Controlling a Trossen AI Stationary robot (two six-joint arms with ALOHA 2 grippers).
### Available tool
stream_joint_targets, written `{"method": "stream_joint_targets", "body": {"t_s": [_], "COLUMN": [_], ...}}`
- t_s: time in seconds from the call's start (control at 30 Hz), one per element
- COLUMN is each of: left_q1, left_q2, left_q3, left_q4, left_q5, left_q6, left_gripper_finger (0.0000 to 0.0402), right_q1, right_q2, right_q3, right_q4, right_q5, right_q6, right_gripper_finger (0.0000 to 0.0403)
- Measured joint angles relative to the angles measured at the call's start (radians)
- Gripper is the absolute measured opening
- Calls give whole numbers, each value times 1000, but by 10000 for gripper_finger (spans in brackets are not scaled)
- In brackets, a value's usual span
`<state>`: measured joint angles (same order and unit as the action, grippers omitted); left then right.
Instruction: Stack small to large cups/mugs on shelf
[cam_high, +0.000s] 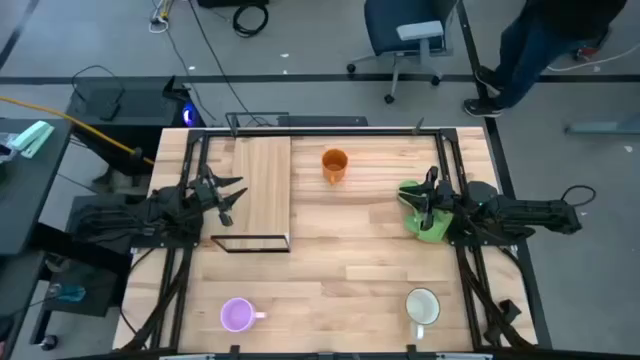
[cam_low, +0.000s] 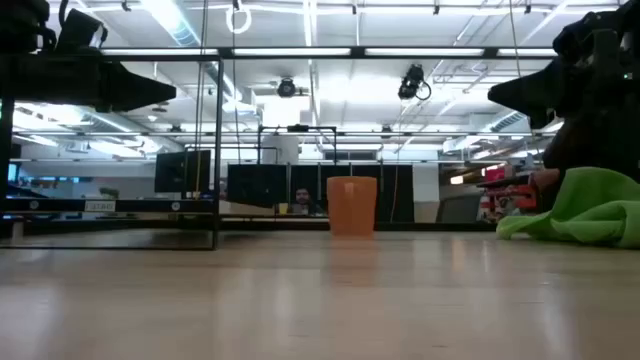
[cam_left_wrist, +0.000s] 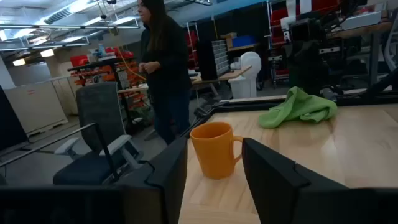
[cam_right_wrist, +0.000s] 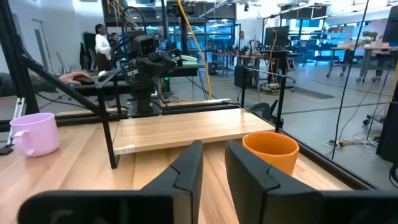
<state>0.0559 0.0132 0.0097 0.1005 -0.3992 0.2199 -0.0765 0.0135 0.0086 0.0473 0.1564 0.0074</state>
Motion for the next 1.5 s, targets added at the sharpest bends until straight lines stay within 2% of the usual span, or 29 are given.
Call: {"method": "stream_joint_targets", "body": {"t_s": [1.5], "left_q1": [0], "left_q2": [0], "left_q3": [0], "left_q4": [0], "left_q5": [0], "left_q6": [0], "left_gripper_finger": [162], "right_q1": [0], "right_q2": [0], "right_q3": [0], "right_q4": [0], "right_q5": [0], "right_q6": [0], "right_gripper_finger": [77]}}
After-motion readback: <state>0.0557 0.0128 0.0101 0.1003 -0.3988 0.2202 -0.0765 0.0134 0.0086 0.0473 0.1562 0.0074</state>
